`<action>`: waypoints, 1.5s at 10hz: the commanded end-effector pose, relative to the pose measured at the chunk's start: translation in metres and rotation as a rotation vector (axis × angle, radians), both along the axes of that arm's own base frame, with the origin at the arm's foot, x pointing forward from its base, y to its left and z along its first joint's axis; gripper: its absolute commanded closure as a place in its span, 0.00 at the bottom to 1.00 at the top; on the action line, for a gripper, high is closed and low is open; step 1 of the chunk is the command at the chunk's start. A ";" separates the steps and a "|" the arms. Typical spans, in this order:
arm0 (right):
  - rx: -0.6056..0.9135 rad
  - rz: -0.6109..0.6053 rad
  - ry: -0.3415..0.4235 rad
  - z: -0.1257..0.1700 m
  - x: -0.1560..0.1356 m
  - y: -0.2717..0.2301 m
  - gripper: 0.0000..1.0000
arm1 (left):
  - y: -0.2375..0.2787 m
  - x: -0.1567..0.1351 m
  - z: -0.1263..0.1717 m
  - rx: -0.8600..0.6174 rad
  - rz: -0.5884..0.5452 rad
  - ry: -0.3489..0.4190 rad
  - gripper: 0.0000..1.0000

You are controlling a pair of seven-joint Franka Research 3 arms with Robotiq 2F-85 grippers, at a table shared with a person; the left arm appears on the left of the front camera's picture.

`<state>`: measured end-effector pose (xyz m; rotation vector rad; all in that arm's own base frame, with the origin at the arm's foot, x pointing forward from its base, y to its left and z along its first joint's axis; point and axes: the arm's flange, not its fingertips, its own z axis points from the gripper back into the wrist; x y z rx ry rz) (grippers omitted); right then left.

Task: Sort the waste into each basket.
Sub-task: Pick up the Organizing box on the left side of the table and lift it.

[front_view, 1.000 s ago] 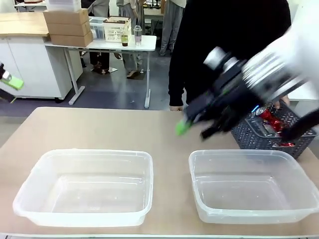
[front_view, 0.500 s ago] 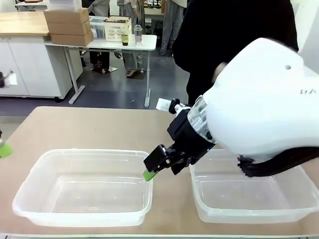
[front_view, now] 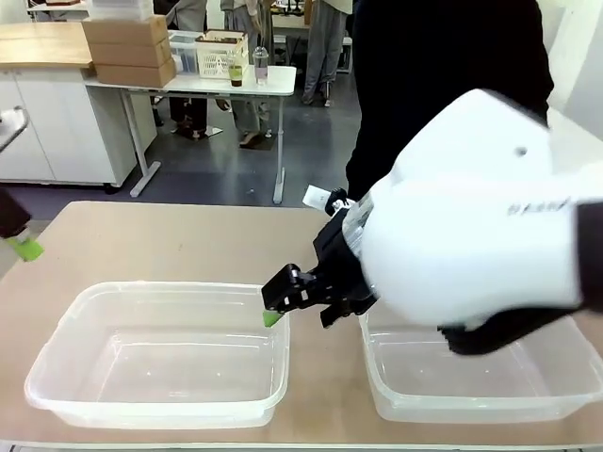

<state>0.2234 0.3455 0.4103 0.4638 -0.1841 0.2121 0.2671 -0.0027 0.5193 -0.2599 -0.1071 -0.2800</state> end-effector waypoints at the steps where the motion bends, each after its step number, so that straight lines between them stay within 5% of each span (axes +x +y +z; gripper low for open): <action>1: -0.156 -0.215 -0.026 -0.015 0.011 0.035 0.00 | -0.043 -0.073 -0.096 0.128 0.056 0.049 0.00; 3: -0.218 -0.226 -0.084 -0.018 0.016 0.049 0.00 | -0.061 -0.085 -0.135 0.209 0.016 0.179 0.00; 4: -0.099 -0.160 -0.042 -0.024 0.006 0.016 0.00 | -0.060 -0.071 -0.145 0.250 0.101 0.221 0.00; 5: -0.099 -0.160 -0.042 -0.024 0.006 0.016 0.00 | -0.056 -0.018 -0.010 0.173 0.035 0.104 0.00; 9: -0.099 -0.160 -0.042 -0.024 0.006 0.016 0.00 | -0.064 -0.016 -0.014 0.178 0.050 0.138 0.00; 15: -0.168 -0.223 -0.056 -0.026 0.005 0.031 0.00 | -0.059 -0.075 -0.160 0.252 0.141 0.184 0.00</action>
